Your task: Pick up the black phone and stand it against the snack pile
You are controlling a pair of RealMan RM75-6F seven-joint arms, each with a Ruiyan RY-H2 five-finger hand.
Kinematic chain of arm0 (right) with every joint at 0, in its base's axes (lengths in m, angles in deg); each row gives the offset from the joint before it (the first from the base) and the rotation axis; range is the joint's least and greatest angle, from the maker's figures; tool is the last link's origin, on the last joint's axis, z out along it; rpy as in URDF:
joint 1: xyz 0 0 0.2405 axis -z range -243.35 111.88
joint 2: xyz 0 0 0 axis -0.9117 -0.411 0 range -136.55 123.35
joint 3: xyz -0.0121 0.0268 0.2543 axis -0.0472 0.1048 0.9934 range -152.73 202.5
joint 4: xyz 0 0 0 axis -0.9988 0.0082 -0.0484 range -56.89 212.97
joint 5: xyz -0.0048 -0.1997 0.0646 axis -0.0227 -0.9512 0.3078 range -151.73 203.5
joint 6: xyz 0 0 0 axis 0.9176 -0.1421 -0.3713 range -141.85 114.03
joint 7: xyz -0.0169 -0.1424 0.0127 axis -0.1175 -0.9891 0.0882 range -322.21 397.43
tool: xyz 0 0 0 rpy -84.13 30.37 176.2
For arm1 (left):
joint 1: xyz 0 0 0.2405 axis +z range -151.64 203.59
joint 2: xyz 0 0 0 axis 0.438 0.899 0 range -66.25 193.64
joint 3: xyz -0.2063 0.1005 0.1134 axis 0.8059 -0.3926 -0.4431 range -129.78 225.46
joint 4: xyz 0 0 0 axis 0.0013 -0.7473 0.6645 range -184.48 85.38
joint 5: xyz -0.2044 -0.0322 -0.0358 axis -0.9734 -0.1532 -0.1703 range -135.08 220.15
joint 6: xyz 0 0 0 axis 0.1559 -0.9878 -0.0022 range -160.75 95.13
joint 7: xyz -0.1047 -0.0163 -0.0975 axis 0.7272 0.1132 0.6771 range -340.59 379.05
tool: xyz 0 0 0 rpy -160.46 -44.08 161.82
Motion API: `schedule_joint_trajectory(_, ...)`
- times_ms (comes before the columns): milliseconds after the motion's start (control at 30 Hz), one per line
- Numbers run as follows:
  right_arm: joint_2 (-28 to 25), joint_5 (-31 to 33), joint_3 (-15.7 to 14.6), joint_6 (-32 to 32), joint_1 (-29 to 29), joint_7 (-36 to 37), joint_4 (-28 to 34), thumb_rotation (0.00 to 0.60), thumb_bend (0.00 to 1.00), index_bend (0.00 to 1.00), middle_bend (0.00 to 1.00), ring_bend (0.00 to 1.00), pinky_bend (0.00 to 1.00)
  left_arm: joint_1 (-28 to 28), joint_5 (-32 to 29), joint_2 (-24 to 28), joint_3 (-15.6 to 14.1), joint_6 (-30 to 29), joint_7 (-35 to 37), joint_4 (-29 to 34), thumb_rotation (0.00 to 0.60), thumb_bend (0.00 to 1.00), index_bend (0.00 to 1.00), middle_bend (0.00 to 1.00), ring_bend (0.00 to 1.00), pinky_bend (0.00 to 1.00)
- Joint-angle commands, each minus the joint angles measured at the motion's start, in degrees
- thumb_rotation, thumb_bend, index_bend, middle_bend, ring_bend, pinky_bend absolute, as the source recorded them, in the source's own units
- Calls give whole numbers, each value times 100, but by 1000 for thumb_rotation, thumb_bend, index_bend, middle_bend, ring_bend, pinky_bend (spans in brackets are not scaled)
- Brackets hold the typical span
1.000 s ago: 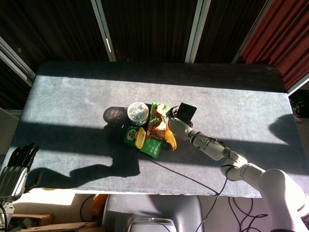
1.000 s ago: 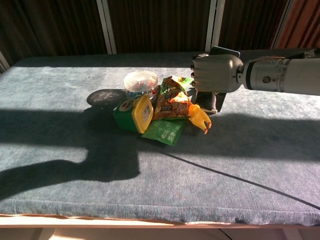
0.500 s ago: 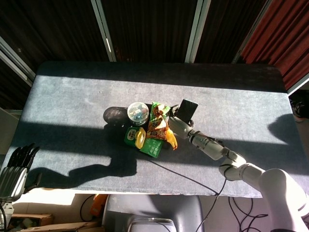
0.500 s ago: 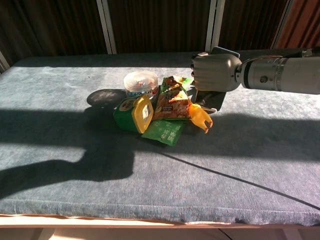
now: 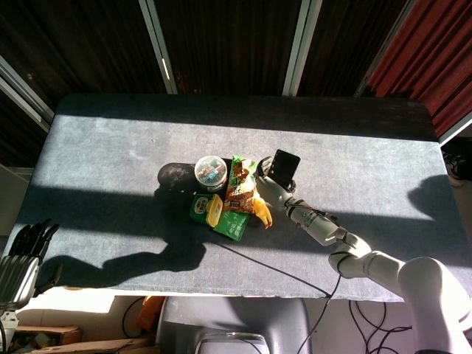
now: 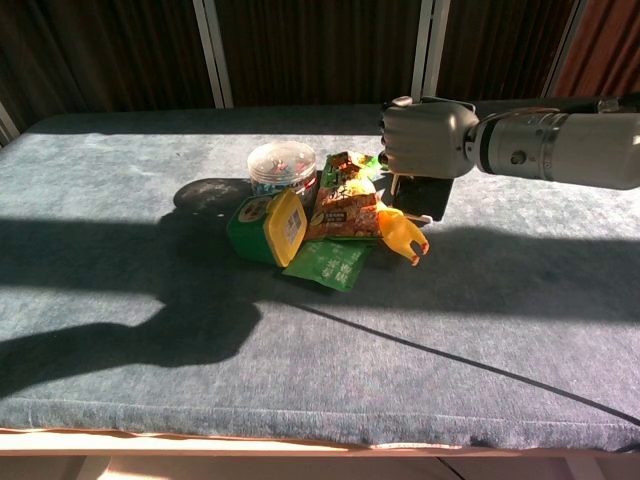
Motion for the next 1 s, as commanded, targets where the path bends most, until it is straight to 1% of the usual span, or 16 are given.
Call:
schedule_joint_trajectory(33, -19, 145, 46, 25, 27, -192, 88, 600, 250, 352, 471, 373, 479, 5, 9, 0, -2, -12, 1, 2, 600, 395, 0, 0, 0, 0)
schedule_joint_trajectory(100, -3, 255, 73, 45, 40, -342, 109, 600, 250, 337, 463, 365, 470, 10, 10, -1, -3, -20, -1, 3, 600, 395, 0, 0, 0, 0)
schedule_joint_trajectory(367, 57, 674, 211, 283, 77, -869, 229, 600, 251, 218, 406, 316, 425, 19, 8, 3, 2, -36, 20, -10, 600, 395, 0, 0, 0, 0)
schedule_joint_trajectory(433, 29, 743, 247, 378, 92, -900, 321, 600, 250, 190, 393, 306, 417, 19, 6, 5, 4, -37, 25, -12, 600, 396, 0, 0, 0, 0)
schedule_joint_trajectory(533, -88, 842, 326, 590, 156, -738, 599, 600, 246, 156, 378, 292, 408, 22, 1, 8, 9, -44, 36, -14, 600, 395, 0, 0, 0, 0)
schedule_joint_trajectory(633, -248, 944, 426, 912, 298, -439, 926, 600, 241, 111, 352, 266, 394, 30, 9, 8, 9, -60, 38, -16, 600, 395, 0, 0, 0, 0)
schedule_joint_trajectory(700, -410, 911, 430, 1155, 418, -182, 1249, 600, 237, 79, 328, 244, 376, 34, 12, 9, 8, -69, 40, -17, 600, 396, 0, 0, 0, 0)
schedule_joint_trajectory(767, -602, 773, 419, 1557, 629, 337, 1690, 600, 230, 58, 297, 219, 350, 38, 6, 11, 13, -75, 45, -17, 600, 396, 0, 0, 0, 0)
schedule_joint_trajectory(833, -733, 656, 398, 2082, 939, 890, 2124, 600, 220, 41, 241, 178, 311, 43, 8, 11, 21, -95, 52, -17, 600, 395, 0, 0, 0, 0)
schedule_joint_trajectory(867, -808, 597, 357, 2473, 1200, 1230, 2425, 600, 217, 30, 212, 156, 300, 48, 13, 7, 25, -114, 54, -22, 600, 396, 0, 0, 0, 0)
schedule_joint_trajectory(933, -971, 543, 221, 3027, 1651, 1654, 2952, 600, 213, 7, 137, 95, 293, 56, 14, 0, 33, -139, 52, -29, 600, 396, 0, 0, 0, 0)
schedule_joint_trajectory(967, -1102, 478, 78, 3381, 1979, 2031, 3333, 600, 211, 1, 112, 75, 292, 62, 9, -7, 38, -151, 44, -33, 600, 396, 0, 0, 0, 0)
schedule_joint_trajectory(1000, -1214, 390, -56, 3637, 2227, 2383, 3587, 600, 208, 0, 93, 61, 293, 65, 5, -11, 45, -162, 43, -35, 600, 396, 0, 0, 0, 0)
